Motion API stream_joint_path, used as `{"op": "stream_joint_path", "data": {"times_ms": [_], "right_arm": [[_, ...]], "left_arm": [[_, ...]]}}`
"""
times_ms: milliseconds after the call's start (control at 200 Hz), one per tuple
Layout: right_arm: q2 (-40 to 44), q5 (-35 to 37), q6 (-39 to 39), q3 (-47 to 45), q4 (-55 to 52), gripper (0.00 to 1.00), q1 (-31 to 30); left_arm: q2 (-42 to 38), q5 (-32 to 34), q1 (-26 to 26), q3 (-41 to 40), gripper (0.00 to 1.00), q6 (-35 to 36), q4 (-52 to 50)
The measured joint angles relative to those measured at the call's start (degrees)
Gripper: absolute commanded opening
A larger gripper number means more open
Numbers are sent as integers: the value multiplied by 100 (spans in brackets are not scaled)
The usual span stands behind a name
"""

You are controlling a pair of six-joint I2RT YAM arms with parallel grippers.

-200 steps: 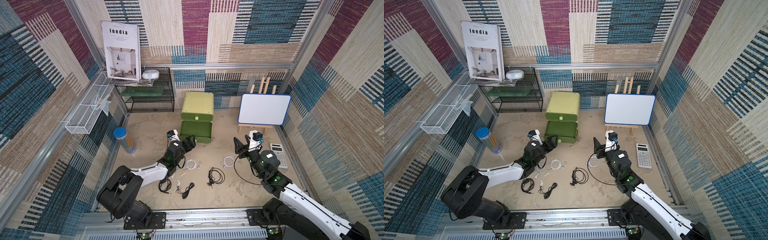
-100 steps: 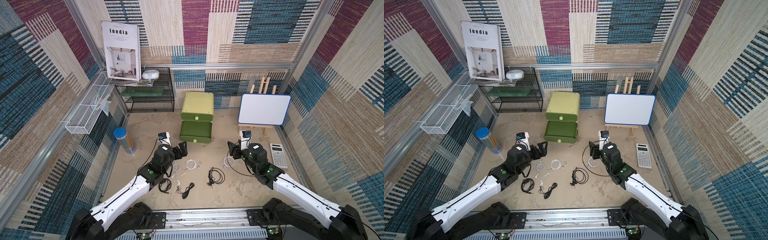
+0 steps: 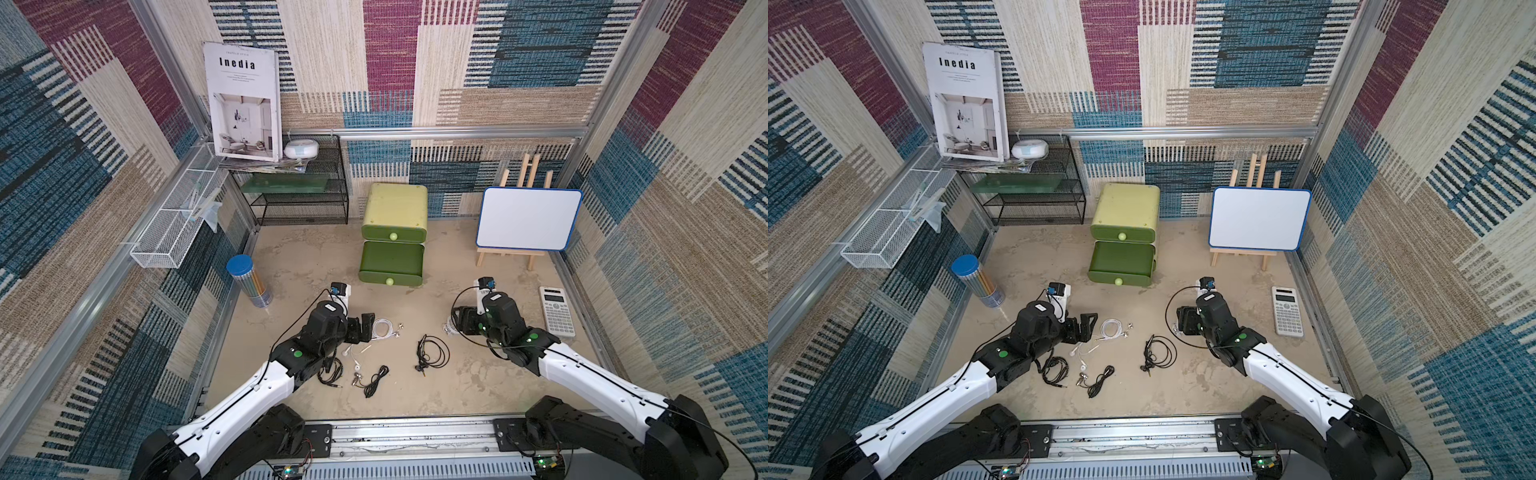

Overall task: Place the wired earphones into the drawer by color
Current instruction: Pick up the wired earphones from the center of the board.

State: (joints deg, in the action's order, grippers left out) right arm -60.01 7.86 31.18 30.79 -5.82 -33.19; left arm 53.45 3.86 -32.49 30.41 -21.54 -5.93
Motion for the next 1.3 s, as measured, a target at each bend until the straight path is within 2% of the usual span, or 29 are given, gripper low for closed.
{"op": "stream_joint_path", "data": {"times_ms": [245,351,541,721,866,1297], "right_arm": [[-376,7,323,44,-483,64,26],[-675,50,315,146,-553,58,157],[-1152,37,83,369,-612,49,452],[-1488,-98,-149,501,-603,48,621],[-1794,-166,-317,643,-586,43,726],[-2715,-212,-693,1185,-730,36,811]], "left_arm": [[-199,-66,0,-173,99,140,103],[-221,-83,0,-197,99,144,127],[-229,-85,0,-199,99,205,127],[-229,-81,0,-201,99,223,133],[-203,-79,-2,-203,99,225,155],[-188,-59,-2,-203,99,243,164]]}}
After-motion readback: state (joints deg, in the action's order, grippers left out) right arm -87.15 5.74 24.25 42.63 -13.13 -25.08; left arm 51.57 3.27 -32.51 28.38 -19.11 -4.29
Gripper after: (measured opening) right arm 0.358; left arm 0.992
